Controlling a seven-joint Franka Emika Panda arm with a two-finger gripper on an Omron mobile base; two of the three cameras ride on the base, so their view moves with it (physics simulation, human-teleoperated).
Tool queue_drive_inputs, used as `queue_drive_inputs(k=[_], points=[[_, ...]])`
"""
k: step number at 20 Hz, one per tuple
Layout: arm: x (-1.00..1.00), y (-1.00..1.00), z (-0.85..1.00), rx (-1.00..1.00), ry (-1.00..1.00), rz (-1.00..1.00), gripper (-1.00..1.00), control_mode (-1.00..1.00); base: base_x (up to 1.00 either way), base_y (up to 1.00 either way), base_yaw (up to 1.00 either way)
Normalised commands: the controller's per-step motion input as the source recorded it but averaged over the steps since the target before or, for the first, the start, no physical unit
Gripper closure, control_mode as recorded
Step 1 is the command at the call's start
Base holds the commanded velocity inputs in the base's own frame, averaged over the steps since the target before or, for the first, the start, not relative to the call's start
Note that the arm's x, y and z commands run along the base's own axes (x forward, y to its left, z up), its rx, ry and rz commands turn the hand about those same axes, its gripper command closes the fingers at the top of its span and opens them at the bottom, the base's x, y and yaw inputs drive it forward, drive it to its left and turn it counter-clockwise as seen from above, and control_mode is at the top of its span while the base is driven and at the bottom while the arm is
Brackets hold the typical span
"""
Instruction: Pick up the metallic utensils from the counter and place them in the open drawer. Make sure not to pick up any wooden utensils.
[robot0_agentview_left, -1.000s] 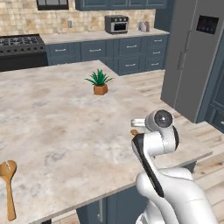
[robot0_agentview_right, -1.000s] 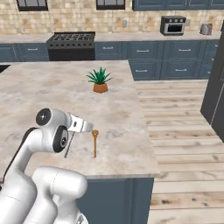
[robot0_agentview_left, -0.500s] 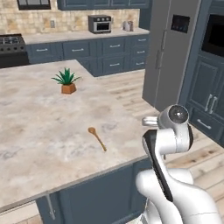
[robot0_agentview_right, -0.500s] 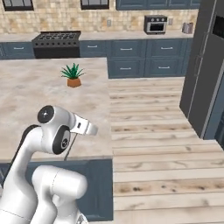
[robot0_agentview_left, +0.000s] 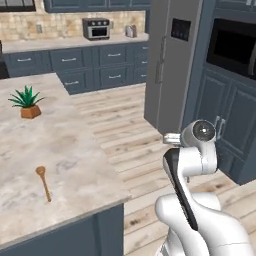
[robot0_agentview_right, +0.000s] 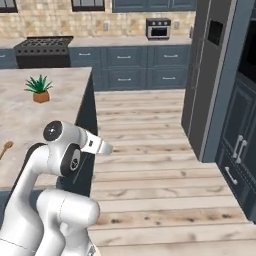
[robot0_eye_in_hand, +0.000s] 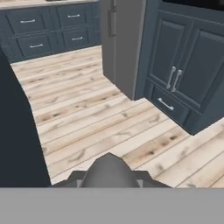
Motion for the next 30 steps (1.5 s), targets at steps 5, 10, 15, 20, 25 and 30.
queue_drive_inputs(k=[5,10,15,20,25,30], points=[[0.0,0.0,0.0,0.0,0.0,0.0,1.0,1.0,0.85,-1.0,0.01],[0.0,0.0,0.0,0.0,0.0,0.0,1.0,1.0,0.96,-0.8,0.08],[0.0,0.0,0.0,0.0,0.0,0.0,1.0,1.0,1.0,0.0,0.2],[0.0,0.0,0.0,0.0,0.0,0.0,1.0,1.0,1.0,0.2,0.26],[0.0,0.0,0.0,0.0,0.0,0.0,1.0,1.0,1.0,0.44,0.31],[0.0,0.0,0.0,0.0,0.0,0.0,1.0,1.0,1.0,0.22,0.32]])
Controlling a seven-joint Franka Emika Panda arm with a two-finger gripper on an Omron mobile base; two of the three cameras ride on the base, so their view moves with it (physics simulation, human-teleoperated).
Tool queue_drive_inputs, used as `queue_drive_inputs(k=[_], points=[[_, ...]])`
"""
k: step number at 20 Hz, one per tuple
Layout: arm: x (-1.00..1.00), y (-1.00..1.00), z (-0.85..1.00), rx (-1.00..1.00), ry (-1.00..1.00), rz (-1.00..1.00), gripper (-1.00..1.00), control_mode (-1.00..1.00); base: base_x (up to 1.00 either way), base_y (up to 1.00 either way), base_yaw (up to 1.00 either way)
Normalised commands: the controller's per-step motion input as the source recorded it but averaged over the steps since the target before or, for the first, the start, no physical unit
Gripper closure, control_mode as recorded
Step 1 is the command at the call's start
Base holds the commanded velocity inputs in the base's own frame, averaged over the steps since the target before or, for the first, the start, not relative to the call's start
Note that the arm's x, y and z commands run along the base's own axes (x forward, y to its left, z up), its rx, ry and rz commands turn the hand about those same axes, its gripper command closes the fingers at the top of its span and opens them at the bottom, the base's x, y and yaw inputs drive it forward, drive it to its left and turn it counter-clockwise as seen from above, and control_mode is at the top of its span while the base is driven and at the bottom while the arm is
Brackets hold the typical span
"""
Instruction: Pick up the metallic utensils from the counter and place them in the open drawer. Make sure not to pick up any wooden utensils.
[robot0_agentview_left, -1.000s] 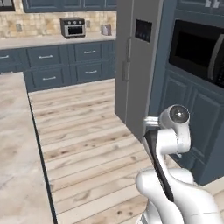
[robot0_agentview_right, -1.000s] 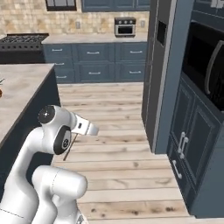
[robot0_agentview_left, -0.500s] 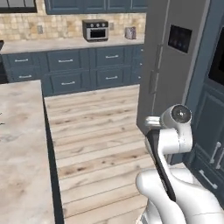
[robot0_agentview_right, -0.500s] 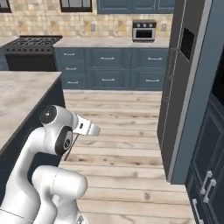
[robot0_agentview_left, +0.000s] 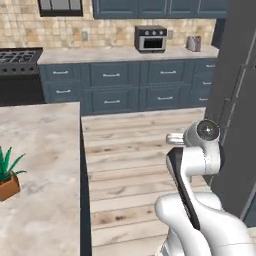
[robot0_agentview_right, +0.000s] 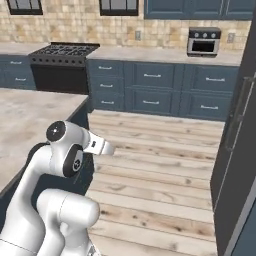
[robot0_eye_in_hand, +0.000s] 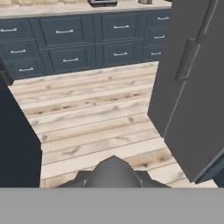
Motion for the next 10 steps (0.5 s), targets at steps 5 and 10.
queue_drive_inputs(k=[5,10], points=[[0.0,0.0,0.0,0.0,0.0,0.0,1.0,1.0,1.0,-0.14,0.3],[0.0,0.0,0.0,0.0,0.0,0.0,1.0,1.0,1.0,-0.16,0.28]])
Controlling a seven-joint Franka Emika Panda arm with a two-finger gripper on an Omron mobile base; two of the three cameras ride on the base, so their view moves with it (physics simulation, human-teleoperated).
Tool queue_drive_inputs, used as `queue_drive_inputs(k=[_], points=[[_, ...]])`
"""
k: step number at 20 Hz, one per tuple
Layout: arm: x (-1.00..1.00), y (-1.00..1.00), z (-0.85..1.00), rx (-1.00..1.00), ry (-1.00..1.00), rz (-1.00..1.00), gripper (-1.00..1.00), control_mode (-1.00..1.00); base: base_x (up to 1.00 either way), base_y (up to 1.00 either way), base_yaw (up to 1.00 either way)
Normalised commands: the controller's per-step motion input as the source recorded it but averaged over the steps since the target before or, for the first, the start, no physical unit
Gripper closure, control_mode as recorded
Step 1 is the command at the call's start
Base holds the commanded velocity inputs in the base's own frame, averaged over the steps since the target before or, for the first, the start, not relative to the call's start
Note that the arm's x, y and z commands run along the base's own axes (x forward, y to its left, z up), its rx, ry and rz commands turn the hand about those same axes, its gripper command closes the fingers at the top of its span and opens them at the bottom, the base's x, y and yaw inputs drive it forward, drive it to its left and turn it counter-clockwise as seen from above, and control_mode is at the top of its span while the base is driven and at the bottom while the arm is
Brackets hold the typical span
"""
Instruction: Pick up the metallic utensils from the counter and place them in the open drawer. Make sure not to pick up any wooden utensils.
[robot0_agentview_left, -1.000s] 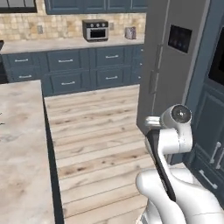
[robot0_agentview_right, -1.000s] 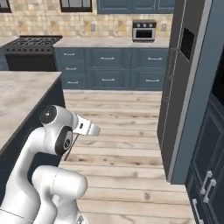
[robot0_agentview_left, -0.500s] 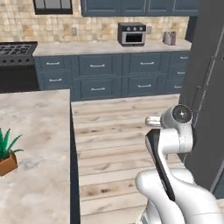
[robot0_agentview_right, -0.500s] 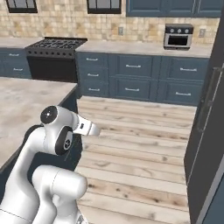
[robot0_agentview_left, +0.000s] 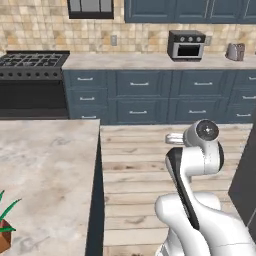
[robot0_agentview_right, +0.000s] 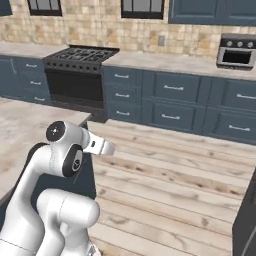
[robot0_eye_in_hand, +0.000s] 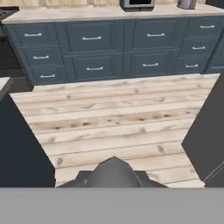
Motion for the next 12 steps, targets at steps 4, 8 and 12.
queue_drive_inputs(k=[4,8,12], points=[[0.0,0.0,0.0,0.0,0.0,0.0,1.0,1.0,1.0,-0.09,0.32],[0.0,0.0,0.0,0.0,0.0,0.0,1.0,1.0,1.0,-0.37,0.24],[0.0,0.0,0.0,0.0,0.0,0.0,1.0,1.0,1.0,-0.48,0.19]])
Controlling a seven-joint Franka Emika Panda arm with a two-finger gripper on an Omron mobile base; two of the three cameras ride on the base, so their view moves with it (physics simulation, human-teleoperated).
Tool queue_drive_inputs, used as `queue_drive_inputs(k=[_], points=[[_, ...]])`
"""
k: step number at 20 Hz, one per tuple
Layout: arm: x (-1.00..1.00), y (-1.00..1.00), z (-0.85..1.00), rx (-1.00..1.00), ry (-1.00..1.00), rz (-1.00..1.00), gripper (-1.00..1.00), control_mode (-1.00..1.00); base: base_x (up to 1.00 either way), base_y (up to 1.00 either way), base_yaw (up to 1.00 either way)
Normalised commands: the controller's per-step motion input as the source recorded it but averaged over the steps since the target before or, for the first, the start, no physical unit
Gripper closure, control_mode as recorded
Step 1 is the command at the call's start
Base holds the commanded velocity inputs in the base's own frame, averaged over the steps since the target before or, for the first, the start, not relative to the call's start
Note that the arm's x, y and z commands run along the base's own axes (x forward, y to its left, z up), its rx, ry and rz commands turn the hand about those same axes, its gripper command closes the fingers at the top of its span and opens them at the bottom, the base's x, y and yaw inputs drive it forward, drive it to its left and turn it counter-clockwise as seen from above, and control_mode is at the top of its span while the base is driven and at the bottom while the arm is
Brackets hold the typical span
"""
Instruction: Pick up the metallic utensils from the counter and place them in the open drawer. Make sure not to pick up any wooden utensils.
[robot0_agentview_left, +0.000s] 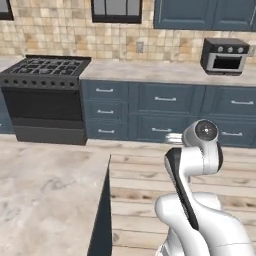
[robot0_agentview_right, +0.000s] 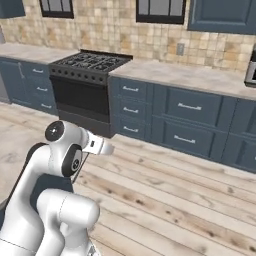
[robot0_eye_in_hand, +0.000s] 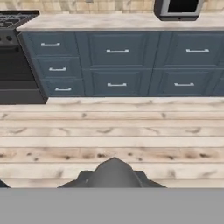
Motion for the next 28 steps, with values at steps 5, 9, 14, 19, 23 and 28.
queue_drive_inputs(k=[5,9,14,19,23,28], points=[[0.0,0.0,0.0,0.0,0.0,0.0,1.0,1.0,1.0,-0.66,0.15],[0.0,0.0,0.0,0.0,0.0,0.0,1.0,1.0,1.0,-0.76,0.1],[0.0,0.0,0.0,0.0,0.0,0.0,1.0,1.0,1.0,-0.56,0.17],[0.0,0.0,0.0,0.0,0.0,0.0,1.0,1.0,1.0,-0.27,0.29],[0.0,0.0,0.0,0.0,0.0,0.0,1.0,1.0,1.0,-0.08,0.41],[0.0,0.0,0.0,0.0,0.0,0.0,1.0,1.0,1.0,-0.02,0.51]])
